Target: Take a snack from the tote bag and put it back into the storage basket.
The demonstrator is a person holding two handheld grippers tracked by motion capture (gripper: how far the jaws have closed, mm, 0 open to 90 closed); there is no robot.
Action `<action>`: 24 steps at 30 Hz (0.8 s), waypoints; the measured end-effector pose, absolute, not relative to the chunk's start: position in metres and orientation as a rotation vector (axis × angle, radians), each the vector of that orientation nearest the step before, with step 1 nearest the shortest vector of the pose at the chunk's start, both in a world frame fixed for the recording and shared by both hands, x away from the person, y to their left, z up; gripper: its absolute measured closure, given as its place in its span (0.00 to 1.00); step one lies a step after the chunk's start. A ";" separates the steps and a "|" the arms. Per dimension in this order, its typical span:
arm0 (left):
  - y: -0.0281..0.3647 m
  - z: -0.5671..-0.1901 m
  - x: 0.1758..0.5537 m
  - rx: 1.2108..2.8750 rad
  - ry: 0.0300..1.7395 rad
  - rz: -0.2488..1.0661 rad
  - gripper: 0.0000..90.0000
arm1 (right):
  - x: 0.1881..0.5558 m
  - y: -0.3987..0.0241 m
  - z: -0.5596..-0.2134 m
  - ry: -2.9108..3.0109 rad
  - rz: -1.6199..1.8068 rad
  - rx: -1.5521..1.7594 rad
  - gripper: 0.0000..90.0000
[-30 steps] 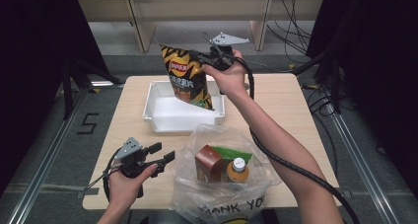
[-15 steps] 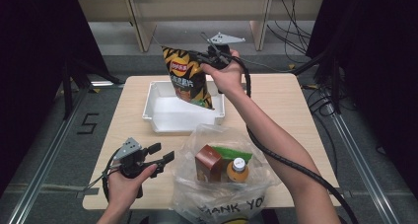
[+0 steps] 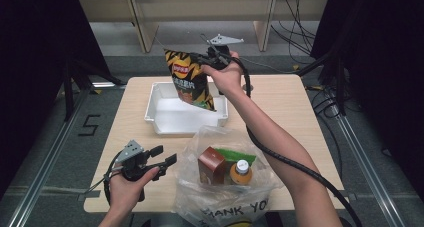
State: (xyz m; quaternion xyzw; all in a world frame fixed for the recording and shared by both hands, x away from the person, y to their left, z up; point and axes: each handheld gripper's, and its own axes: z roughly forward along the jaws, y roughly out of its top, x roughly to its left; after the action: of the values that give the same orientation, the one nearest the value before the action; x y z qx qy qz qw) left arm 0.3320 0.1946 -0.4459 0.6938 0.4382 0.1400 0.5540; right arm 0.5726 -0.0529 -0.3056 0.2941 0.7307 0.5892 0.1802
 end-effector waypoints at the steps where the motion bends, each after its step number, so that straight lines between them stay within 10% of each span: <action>1: 0.194 -0.446 0.332 1.632 1.038 0.326 0.36 | 0.574 -0.053 -0.307 2.059 1.657 0.829 1.00; 24: 0.195 -0.447 0.332 1.646 1.027 0.329 0.36 | 0.596 -0.045 -0.331 2.106 1.597 0.919 1.00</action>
State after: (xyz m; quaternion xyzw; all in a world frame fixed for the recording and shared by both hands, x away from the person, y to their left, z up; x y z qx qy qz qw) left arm 0.3316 0.1952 -0.4474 0.6964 0.4345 0.1394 0.5539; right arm 0.5964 -0.0451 -0.3310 0.3236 0.7416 0.5623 0.1706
